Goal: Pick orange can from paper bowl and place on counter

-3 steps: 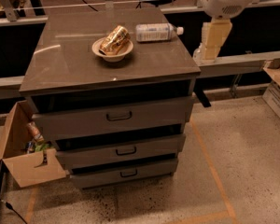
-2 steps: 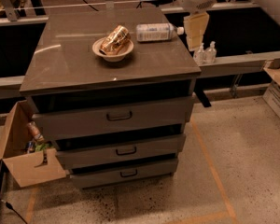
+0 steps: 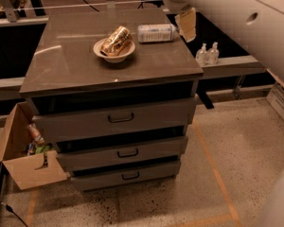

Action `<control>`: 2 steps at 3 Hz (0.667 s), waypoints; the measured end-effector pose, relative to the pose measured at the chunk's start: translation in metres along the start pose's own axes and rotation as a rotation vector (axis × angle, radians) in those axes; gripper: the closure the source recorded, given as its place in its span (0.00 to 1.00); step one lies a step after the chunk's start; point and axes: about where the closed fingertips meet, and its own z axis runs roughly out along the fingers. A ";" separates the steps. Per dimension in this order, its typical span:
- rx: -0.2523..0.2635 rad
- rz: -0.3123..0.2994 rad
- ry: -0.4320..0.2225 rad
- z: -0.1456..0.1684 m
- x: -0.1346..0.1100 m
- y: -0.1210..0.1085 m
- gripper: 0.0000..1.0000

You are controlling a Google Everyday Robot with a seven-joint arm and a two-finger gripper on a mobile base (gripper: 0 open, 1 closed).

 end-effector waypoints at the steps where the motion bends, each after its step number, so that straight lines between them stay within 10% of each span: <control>1: 0.000 -0.004 0.006 0.002 0.001 -0.001 0.00; 2: 0.036 -0.001 -0.002 0.008 -0.004 -0.004 0.00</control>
Offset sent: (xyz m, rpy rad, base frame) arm 0.0422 0.0321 -0.0222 0.0889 -0.1991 0.1232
